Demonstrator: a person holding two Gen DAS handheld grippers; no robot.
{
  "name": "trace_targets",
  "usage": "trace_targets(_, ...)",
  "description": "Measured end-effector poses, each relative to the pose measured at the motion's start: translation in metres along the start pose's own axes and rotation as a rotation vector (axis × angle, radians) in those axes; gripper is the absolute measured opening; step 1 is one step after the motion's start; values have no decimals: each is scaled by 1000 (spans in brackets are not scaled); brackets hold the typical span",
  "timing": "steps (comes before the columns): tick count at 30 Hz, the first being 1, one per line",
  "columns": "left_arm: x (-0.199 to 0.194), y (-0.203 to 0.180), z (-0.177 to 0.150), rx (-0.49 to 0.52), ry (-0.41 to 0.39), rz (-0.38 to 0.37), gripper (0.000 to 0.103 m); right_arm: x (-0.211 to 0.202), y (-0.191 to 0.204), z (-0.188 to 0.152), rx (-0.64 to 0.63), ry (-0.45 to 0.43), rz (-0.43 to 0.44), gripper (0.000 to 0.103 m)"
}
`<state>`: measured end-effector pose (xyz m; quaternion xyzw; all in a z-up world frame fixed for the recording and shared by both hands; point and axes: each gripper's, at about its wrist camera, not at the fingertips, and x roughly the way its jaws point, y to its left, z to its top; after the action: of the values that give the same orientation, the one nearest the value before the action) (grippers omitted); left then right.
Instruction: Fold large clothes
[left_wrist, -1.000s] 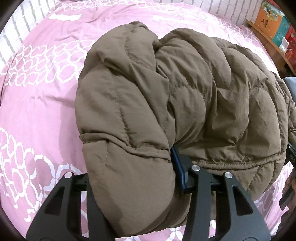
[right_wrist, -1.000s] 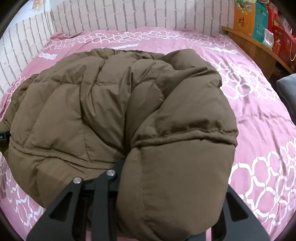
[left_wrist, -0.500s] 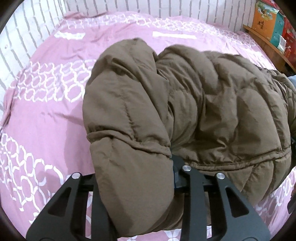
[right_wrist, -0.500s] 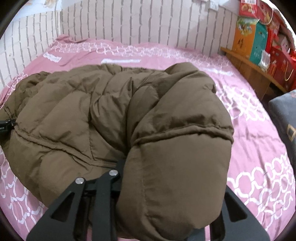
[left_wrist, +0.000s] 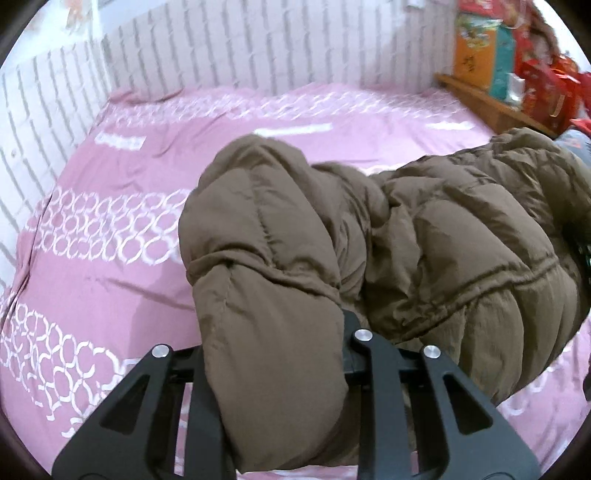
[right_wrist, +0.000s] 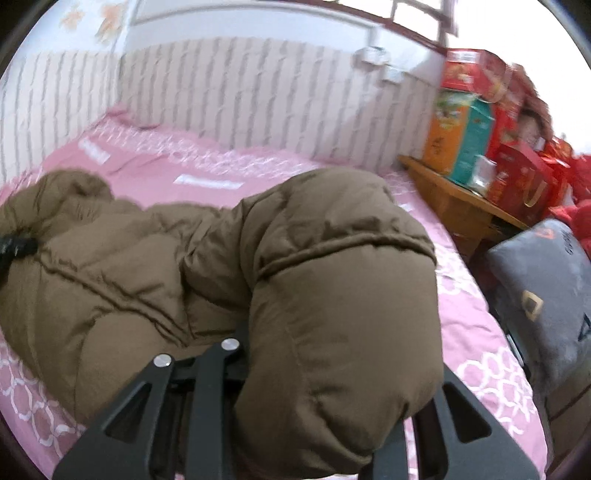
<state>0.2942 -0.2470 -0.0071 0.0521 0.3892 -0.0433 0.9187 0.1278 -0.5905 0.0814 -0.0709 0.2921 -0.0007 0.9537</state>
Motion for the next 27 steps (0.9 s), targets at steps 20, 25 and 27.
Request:
trace_targets(20, -10, -126, -94, 45, 95, -98, 30, 14, -139, -134, 106, 223, -56, 29)
trace_targets(25, -7, -118, -108, 35, 101, -94, 37, 23, -151, -146, 117, 244, -12, 35)
trace_targets(27, -2, -115, -108, 17, 115, -87, 43, 27, -157, -150, 138, 256, 9, 38)
